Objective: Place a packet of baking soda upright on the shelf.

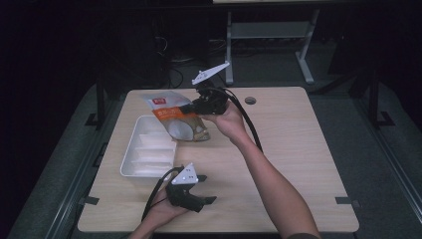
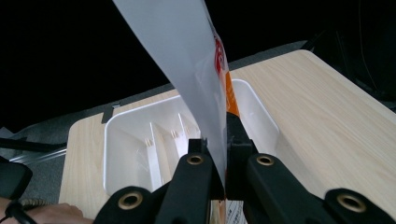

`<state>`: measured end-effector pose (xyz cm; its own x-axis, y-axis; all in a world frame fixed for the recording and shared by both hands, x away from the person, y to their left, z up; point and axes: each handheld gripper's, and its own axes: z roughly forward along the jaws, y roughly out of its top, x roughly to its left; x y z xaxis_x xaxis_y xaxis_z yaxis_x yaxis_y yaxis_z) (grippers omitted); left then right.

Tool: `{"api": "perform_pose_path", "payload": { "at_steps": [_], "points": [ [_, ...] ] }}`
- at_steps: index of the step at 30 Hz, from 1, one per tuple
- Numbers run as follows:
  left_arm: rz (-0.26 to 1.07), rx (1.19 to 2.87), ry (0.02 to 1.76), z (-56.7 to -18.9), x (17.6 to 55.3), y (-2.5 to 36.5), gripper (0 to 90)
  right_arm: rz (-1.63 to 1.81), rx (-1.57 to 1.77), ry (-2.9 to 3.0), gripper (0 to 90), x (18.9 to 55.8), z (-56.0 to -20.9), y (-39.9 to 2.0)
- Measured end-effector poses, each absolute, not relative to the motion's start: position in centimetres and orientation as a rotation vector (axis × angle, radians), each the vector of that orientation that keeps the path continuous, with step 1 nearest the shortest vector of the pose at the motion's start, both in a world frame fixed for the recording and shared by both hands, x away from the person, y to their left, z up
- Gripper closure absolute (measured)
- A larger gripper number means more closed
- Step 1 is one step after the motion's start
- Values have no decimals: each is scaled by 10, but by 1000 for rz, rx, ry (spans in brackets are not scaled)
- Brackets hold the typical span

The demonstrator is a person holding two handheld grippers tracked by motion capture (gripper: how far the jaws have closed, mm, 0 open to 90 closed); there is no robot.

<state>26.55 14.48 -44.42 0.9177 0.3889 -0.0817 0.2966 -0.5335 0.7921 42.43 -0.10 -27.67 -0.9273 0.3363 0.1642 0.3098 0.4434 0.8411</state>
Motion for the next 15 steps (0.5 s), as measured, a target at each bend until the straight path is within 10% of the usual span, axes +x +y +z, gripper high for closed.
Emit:
{"api": "perform_pose_path", "payload": {
  "at_steps": [15],
  "points": [
    [121,2171,487,-445,267,147,236,1544,558,2658,896,435,-272,28]
  ]
}}
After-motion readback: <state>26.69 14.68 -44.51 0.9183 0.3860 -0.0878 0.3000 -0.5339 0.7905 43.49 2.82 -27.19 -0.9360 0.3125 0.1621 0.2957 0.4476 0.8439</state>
